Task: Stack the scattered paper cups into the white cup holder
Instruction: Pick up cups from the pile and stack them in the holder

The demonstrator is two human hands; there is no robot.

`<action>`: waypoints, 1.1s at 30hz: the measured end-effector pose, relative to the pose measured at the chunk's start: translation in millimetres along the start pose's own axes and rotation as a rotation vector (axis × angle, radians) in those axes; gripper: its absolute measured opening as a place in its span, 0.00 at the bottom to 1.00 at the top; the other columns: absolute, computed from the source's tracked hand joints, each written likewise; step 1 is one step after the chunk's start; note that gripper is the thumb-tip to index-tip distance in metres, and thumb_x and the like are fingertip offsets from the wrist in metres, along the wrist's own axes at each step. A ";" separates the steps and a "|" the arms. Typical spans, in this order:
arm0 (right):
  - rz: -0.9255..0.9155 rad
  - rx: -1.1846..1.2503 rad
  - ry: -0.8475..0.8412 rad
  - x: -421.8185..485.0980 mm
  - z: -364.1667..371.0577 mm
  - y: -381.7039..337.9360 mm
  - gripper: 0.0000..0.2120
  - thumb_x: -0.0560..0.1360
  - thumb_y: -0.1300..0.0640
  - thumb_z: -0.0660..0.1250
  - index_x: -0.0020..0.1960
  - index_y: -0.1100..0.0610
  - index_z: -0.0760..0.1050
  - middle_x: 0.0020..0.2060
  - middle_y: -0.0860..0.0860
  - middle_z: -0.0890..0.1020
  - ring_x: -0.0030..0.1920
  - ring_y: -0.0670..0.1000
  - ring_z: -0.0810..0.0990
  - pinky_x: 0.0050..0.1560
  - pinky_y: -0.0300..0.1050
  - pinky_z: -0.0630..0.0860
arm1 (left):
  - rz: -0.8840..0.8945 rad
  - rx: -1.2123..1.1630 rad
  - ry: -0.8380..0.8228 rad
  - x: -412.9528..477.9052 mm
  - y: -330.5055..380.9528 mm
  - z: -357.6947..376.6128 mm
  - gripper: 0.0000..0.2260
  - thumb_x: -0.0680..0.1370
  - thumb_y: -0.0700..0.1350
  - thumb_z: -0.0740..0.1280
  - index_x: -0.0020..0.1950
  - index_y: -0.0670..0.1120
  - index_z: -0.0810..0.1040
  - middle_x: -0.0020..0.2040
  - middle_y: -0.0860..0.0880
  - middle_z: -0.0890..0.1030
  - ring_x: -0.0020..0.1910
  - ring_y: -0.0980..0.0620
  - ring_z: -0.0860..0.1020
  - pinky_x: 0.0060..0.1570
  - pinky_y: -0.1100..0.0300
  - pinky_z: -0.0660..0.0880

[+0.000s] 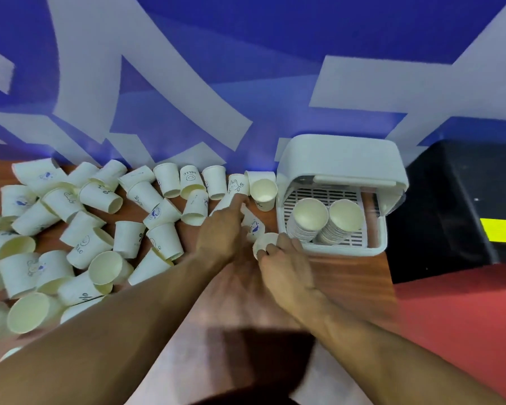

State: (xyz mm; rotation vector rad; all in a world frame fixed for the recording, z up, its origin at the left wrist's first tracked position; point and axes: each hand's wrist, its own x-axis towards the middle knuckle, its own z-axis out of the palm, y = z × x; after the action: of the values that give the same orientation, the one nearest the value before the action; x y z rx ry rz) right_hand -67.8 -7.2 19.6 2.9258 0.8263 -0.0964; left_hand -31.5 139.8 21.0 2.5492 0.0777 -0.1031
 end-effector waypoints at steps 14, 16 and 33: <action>0.180 -0.030 0.317 -56.0 -64.4 57.8 0.06 0.59 0.61 0.73 0.35 0.56 0.77 0.28 0.52 0.77 0.31 0.56 0.76 0.36 0.46 0.72 | 0.276 0.030 0.261 -39.9 89.0 -21.4 0.04 0.75 0.49 0.67 0.49 0.54 0.77 0.43 0.54 0.82 0.42 0.48 0.78 0.37 0.58 0.68; 0.213 -0.006 0.331 -62.5 -70.7 72.6 0.10 0.59 0.60 0.76 0.36 0.56 0.77 0.28 0.52 0.77 0.30 0.56 0.76 0.33 0.45 0.72 | 0.310 0.041 0.280 -41.4 105.4 -18.0 0.04 0.76 0.48 0.67 0.50 0.54 0.78 0.44 0.53 0.82 0.42 0.47 0.78 0.38 0.57 0.70; 0.290 0.162 0.447 -59.6 -73.3 157.4 0.09 0.74 0.59 0.66 0.54 0.56 0.78 0.41 0.53 0.82 0.43 0.58 0.79 0.37 0.47 0.73 | 0.363 0.136 0.279 -9.1 143.8 5.2 0.06 0.77 0.49 0.65 0.52 0.54 0.78 0.47 0.53 0.82 0.45 0.47 0.80 0.40 0.51 0.76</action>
State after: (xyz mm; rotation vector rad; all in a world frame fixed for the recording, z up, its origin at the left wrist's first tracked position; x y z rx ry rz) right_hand -33.6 -163.2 110.0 3.2332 0.4386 0.5544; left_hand -29.6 17.3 97.0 2.6504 -0.2933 0.4008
